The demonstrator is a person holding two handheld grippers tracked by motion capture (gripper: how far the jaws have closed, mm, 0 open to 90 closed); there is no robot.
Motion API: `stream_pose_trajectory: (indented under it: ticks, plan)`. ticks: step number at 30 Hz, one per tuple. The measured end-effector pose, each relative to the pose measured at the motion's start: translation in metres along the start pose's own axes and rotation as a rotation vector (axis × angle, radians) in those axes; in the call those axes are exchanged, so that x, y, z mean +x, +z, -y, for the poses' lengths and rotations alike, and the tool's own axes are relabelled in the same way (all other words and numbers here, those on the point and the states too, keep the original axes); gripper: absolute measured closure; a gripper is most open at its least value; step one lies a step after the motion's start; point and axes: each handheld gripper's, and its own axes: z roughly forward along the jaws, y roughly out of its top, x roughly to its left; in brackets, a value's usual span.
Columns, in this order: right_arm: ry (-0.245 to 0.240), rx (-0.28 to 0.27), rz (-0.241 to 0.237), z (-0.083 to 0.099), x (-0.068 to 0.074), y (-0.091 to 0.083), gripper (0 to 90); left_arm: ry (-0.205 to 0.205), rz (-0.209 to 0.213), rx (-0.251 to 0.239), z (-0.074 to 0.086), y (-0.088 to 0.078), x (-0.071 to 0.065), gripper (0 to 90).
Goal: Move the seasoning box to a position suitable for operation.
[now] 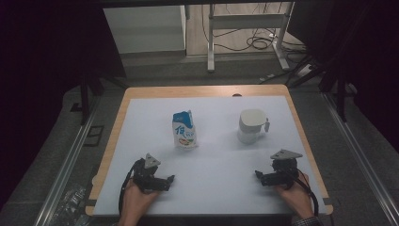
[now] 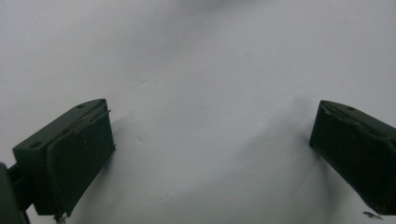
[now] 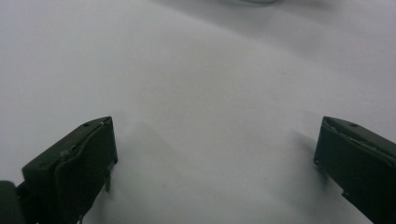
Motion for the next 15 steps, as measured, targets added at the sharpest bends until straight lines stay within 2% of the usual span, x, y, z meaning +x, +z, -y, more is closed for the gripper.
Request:
stream_pose_trajectory:
  ticks: [15]
  plan:
    - [-0.001,0.001,0.004,0.0,0.0005,0.0,0.0,0.005,0.001,0.003,0.0003,-0.0002,0.0005,0.0]
